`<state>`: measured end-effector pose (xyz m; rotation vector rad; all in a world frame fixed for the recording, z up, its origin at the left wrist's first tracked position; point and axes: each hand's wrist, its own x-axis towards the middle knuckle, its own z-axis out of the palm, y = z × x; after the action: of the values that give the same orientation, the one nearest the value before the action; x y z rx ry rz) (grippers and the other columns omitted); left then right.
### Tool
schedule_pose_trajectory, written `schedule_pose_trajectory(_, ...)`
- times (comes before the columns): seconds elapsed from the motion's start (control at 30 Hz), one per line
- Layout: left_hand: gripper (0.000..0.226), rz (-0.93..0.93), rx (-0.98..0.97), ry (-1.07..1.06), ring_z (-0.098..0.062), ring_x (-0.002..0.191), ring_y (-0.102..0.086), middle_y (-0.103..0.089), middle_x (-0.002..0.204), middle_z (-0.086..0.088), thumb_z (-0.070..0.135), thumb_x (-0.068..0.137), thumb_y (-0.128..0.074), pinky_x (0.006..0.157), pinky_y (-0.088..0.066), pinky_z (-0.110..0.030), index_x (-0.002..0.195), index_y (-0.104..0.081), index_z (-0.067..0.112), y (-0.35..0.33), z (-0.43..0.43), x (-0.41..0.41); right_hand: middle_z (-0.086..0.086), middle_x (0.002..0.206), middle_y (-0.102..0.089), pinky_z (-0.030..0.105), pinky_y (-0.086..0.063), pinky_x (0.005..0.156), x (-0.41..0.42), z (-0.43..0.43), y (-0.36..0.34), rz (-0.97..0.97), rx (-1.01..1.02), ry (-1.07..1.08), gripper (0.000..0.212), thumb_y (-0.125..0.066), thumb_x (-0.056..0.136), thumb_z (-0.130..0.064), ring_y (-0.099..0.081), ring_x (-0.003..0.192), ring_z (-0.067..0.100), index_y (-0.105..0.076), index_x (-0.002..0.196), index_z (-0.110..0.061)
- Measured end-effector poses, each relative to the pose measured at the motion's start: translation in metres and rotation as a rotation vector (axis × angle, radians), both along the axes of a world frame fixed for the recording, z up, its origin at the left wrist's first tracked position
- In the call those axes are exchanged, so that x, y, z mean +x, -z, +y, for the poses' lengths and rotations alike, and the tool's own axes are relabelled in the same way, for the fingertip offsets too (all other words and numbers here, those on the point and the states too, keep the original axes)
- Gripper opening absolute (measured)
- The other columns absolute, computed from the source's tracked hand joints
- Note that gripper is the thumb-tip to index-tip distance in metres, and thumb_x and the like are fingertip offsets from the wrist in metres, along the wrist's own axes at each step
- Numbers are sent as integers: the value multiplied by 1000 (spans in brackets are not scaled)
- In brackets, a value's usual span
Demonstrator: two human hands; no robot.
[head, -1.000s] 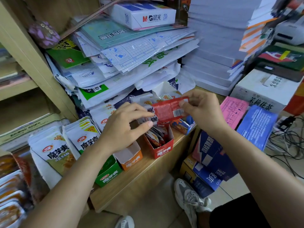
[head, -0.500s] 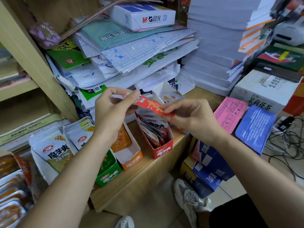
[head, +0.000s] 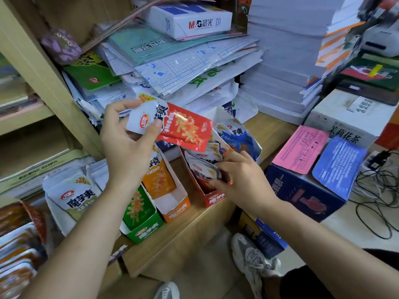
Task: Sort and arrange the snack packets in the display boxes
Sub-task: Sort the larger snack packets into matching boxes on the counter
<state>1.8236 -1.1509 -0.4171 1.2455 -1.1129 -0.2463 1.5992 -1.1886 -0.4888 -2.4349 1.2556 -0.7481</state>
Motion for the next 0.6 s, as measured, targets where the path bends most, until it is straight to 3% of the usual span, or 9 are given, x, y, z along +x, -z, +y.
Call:
schedule_pose_trajectory(0.1,45,-75,-32,102,-28,82,-73,-75,94,-4,9,87,-78,66,-61,-46,117,-48,26,-1,3,-3,-3,116,-68,40,-51,89,1,-2,5,-86,55,-34,21,-76,86,-18,-57,106,19,-77,107,-15)
schedule_pose_trajectory(0.2,50,-151,-30,154,-22,83,-74,-74,98,-5,4,86,-78,65,-60,-45,115,-47,31,-2,5,-7,-4,135,-64,40,-48,101,0,2,1,-107,108,-54,18,-75,88,-13,-58,122,23,-79,105,-15)
schedule_pose_trajectory(0.37,50,-337,23,80,-3,90,-70,-63,110,33,8,87,-79,65,-57,-35,111,-48,38,10,2,-11,-9,139,-61,40,-50,95,-2,7,-4,-107,101,-100,24,-75,89,-15,-57,119,23,-78,112,-20)
schedule_pose_trajectory(0.43,49,-370,40,84,-1,90,-69,-61,110,35,11,87,-79,66,-55,-23,111,-49,40,13,0,-13,-9,144,-57,39,-50,99,-4,6,-2,-104,115,-96,25,-74,90,-18,-53,126,19,-77,115,-21)
schedule_pose_trajectory(0.5,45,-404,119,109,6,91,-66,-61,112,30,17,88,-78,68,-53,-20,112,-50,43,18,-5,-11,-6,137,-63,39,-51,101,-6,4,0,-126,138,-94,23,-72,92,-18,-54,126,12,-77,114,-20)
schedule_pose_trajectory(0.6,26,-476,269,181,-3,96,-66,-65,116,17,29,98,-66,76,-56,-43,117,-54,42,28,-12,-5,-3,108,-75,41,-58,82,-10,0,3,-208,178,-112,15,-71,93,-17,-68,101,13,-78,106,-12)
